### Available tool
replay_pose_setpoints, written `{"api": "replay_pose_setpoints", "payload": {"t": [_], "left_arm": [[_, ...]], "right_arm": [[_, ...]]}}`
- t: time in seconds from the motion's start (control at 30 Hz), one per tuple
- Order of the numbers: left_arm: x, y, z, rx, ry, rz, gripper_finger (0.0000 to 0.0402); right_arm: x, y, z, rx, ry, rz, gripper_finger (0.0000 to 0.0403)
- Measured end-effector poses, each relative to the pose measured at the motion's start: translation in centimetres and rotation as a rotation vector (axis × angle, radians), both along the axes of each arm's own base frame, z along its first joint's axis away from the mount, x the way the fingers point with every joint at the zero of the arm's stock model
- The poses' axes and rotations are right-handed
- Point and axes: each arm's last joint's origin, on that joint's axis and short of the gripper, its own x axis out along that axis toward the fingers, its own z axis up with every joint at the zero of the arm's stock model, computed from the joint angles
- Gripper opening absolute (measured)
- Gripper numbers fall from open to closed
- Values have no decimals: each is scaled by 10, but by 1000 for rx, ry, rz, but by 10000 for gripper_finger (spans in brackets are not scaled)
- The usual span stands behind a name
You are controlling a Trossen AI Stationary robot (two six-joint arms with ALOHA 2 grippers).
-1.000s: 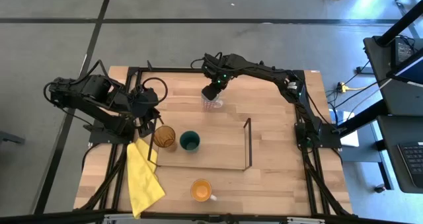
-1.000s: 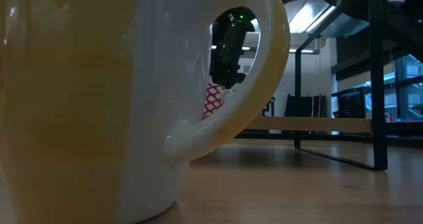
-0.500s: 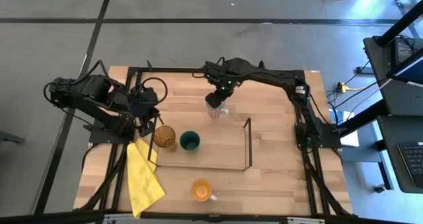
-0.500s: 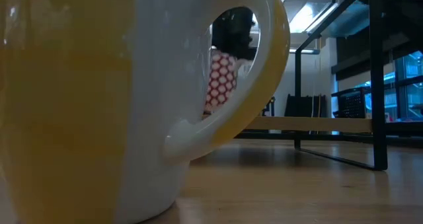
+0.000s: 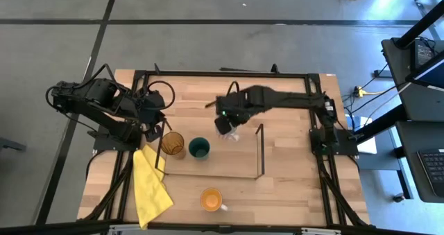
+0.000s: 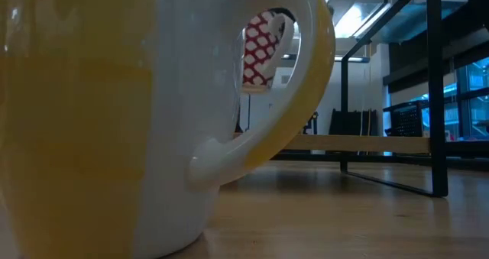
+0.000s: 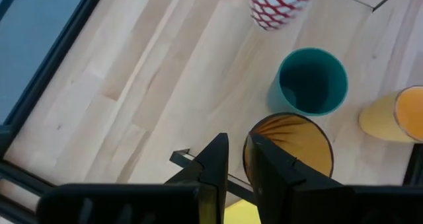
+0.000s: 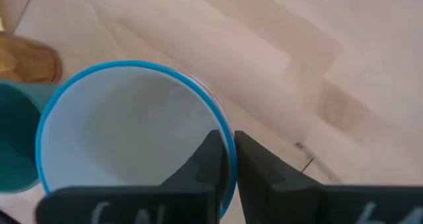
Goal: Stack small to large cups/mugs on shelf
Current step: Put the red mug on the shelf
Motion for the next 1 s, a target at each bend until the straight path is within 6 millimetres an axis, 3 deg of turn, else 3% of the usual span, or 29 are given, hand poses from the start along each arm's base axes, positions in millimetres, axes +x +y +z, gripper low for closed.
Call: {"api": "replay_pose_setpoints", "payload": {"t": [0.37, 0.6, 1.0], "left_arm": [[0, 1, 0, 52, -8, 9, 51], [0, 1, 1, 89, 7, -54, 51], [3, 1, 2, 107, -9, -92, 51]], "right_arm": [[-2, 49, -4, 83, -35, -228, 29], [-8, 79, -21, 120, 4, -349, 26], [-3, 97, -37, 157, 8, -449, 25]]}}
